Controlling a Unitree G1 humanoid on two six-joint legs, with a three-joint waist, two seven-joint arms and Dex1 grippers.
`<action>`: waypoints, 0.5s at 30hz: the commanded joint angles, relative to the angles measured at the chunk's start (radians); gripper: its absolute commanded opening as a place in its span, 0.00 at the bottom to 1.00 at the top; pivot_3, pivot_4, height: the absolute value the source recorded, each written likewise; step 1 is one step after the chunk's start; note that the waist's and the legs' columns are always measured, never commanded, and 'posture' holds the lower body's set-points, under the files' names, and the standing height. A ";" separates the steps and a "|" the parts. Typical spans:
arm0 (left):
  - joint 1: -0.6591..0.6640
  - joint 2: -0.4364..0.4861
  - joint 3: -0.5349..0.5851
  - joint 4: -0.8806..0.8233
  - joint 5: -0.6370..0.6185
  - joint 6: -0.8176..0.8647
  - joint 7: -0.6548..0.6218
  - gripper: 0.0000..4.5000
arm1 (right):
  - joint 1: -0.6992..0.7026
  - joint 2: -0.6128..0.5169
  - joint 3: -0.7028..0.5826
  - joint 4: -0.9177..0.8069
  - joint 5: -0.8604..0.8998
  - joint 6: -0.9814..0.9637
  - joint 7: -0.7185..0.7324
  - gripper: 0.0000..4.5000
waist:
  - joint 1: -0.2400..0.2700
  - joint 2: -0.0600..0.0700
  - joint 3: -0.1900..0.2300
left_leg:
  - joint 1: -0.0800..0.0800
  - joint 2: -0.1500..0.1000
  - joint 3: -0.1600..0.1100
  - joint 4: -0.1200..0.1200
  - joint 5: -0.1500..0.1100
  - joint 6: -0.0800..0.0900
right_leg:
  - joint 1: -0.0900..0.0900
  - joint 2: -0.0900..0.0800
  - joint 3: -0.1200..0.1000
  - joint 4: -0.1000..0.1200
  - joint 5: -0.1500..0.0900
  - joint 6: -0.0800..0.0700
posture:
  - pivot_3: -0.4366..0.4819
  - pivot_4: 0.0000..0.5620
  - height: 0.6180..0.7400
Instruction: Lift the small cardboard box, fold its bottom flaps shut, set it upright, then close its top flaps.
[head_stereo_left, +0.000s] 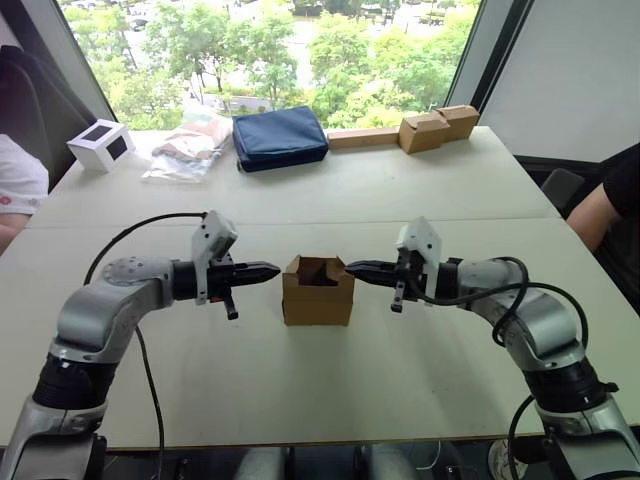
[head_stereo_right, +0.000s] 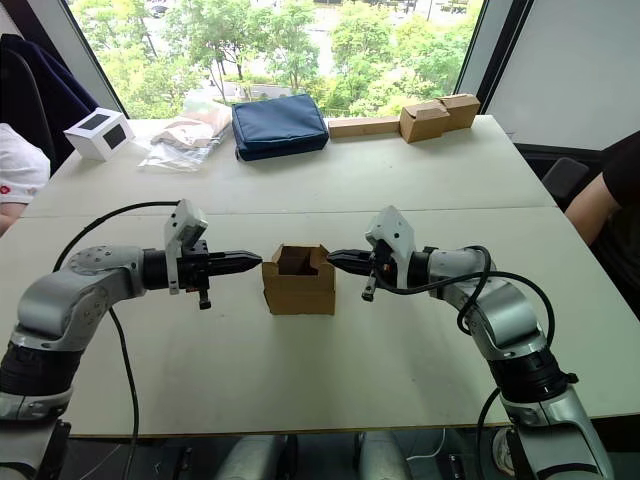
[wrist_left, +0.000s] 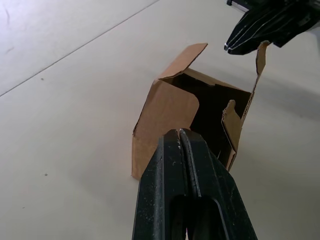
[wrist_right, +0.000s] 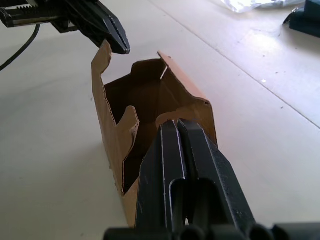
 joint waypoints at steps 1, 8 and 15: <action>-0.042 -0.021 -0.032 0.035 0.036 -0.060 -0.011 0.00 | -0.031 0.012 0.011 0.002 -0.014 -0.030 0.019 0.00 | 0.000 0.000 0.000 | 0.000 0.000 0.000 0.000 0.000 0.000 | 0.000 0.001 0.000 0.000 0.000 0.000 | 0.48 0.27 0.98; -0.075 -0.051 -0.101 0.126 0.112 -0.147 -0.041 0.00 | -0.051 0.029 0.051 0.064 -0.062 -0.061 0.039 0.00 | -0.001 0.000 0.000 | 0.000 0.000 0.000 0.000 0.000 0.000 | 0.000 0.002 0.000 0.000 0.000 0.000 | 0.48 0.27 0.98; -0.072 -0.045 -0.131 0.139 0.147 -0.184 -0.077 0.00 | -0.066 0.050 0.075 0.097 -0.093 -0.075 0.048 0.00 | -0.001 0.000 0.000 | 0.000 0.000 0.000 0.000 0.000 0.000 | -0.001 0.002 0.000 0.001 0.000 0.000 | 0.48 0.27 0.98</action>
